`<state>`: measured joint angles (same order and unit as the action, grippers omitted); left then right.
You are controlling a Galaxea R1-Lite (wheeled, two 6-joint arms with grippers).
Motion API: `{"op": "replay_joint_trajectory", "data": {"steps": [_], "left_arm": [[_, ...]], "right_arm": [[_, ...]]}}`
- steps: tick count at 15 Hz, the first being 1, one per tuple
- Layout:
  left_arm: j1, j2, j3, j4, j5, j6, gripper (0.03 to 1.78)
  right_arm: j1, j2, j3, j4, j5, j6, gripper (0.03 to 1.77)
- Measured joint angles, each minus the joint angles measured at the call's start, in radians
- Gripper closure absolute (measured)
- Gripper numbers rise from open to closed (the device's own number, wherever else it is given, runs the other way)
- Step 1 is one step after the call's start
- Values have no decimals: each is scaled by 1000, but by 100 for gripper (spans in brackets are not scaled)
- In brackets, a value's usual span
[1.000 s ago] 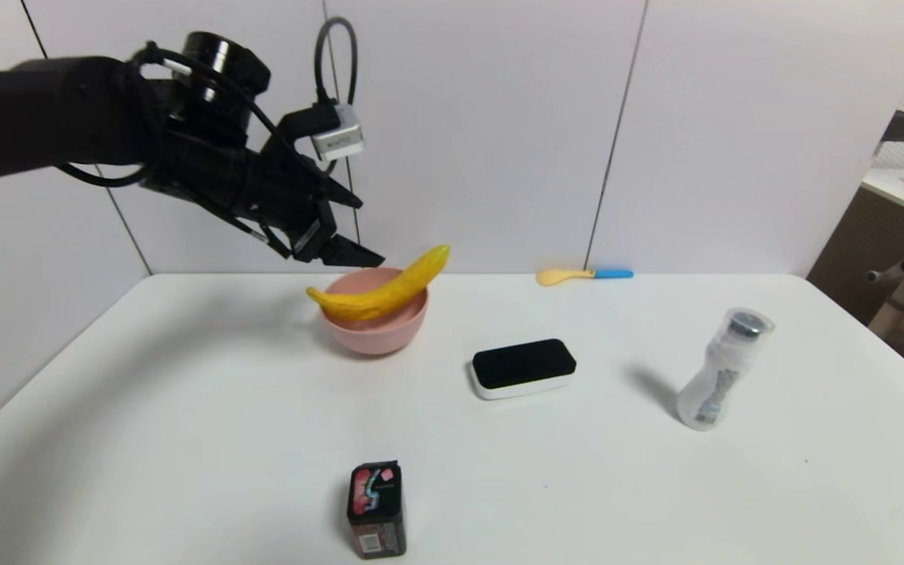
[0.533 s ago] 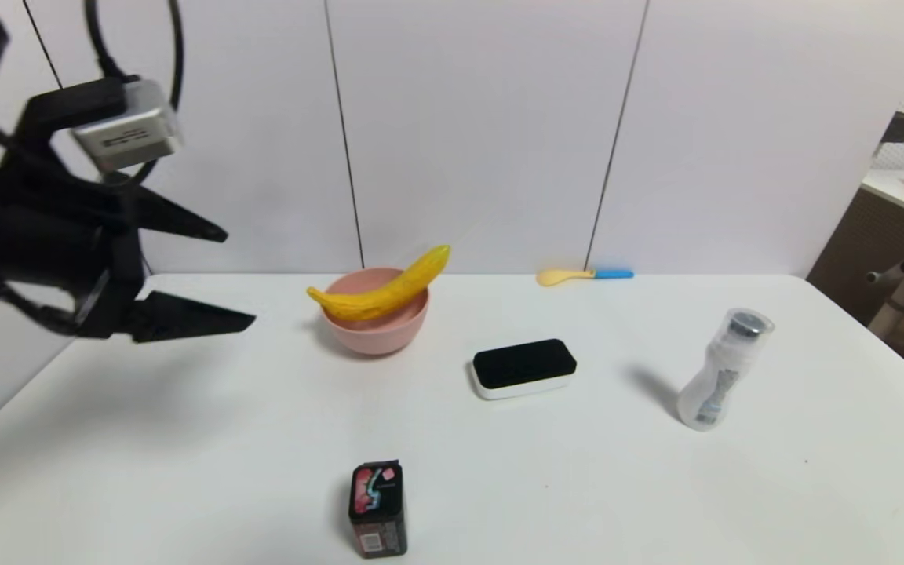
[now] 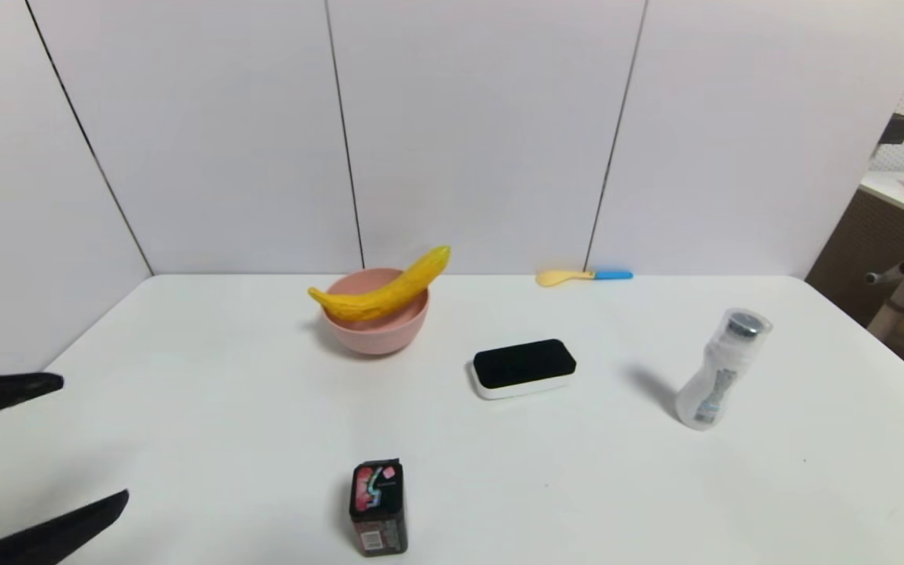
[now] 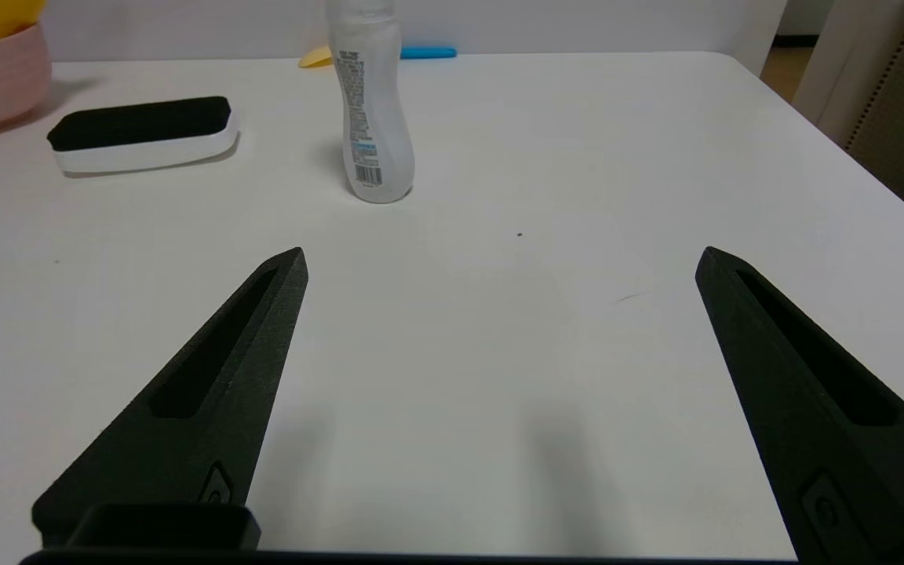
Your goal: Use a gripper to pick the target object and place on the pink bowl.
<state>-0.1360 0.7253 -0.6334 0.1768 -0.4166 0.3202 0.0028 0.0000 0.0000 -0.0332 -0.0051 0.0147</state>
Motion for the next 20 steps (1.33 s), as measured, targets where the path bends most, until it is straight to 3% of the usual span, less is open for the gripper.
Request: {"op": "replay_joint_trajectory", "data": {"steps": [2, 8, 10, 16, 20], "left_arm": [[39, -123, 103, -51, 4, -60, 12], [157, -423, 330, -68, 17, -173, 12], [159, -494, 384, -71, 80, -191, 12], [134, -692, 602, -216, 373, -241, 12], [133, -723, 631, -178, 399, -293, 12]], "right_arm": [[0, 0, 0, 1, 0, 0, 9], [0, 0, 0, 0, 0, 0, 9], [0, 0, 0, 1, 0, -1, 9], [0, 0, 0, 0, 0, 0, 9], [0, 0, 0, 0, 0, 0, 9]]}}
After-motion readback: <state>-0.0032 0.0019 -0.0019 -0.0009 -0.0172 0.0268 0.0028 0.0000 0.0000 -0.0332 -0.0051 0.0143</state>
